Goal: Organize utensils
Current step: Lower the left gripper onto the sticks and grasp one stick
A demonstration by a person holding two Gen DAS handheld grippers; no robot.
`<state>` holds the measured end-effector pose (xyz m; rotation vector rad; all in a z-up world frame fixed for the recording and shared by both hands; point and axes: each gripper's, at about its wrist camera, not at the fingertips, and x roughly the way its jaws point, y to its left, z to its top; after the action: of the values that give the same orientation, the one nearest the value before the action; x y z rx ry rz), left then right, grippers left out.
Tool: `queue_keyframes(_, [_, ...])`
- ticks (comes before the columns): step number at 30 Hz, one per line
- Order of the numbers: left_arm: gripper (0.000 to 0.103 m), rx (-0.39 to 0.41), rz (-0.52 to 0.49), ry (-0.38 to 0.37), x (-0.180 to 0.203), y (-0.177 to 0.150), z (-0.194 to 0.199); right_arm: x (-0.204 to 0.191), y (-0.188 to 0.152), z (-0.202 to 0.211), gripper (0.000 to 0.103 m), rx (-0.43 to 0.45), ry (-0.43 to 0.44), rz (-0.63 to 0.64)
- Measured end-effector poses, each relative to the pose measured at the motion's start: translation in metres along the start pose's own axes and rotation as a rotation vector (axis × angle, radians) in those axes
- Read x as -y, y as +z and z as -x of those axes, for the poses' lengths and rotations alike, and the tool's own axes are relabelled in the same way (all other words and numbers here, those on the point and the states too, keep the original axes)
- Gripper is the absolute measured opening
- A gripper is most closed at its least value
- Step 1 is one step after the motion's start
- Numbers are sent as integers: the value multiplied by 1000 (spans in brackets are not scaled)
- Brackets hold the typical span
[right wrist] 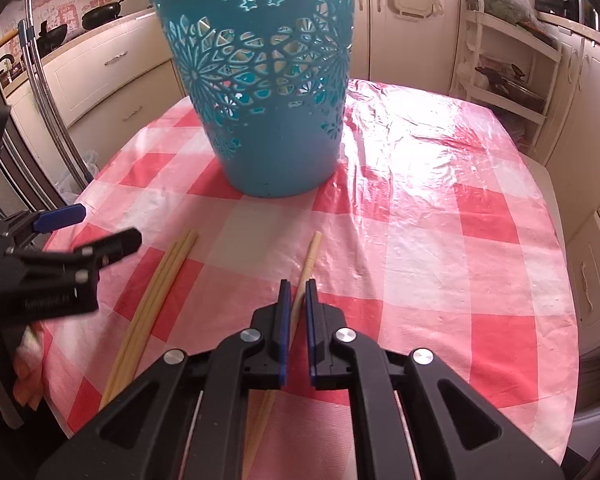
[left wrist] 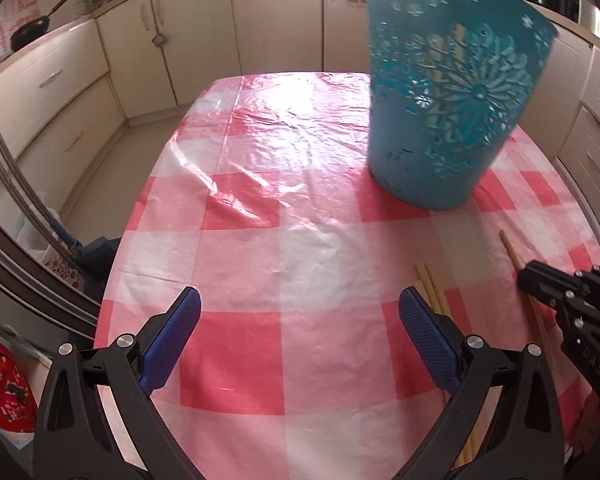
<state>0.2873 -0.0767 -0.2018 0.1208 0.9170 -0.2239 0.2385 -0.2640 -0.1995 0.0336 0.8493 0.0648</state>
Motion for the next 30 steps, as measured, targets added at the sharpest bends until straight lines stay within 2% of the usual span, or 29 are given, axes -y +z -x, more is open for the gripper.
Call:
queue_keyframes(10, [95,-53,-57,1,26,-15,2,8,-2,3,7,3,45,-36])
queue_keyframes(13, [95,-61,-42,-4,23,-16,5,9,-2,3,7,4,50,-40])
queue_keyframes(17, [95,-32,0,-25,18,-12,15,12,-2,3,7,4,57,-51])
queue_keyframes(22, [95,-64,-34,-21,23,-13,9,13,-1,3,8,5,55,-50])
queue_keyframes(30, [95,-78,2,-66,19,-14,7,13,-1,4,9,6,51,-45])
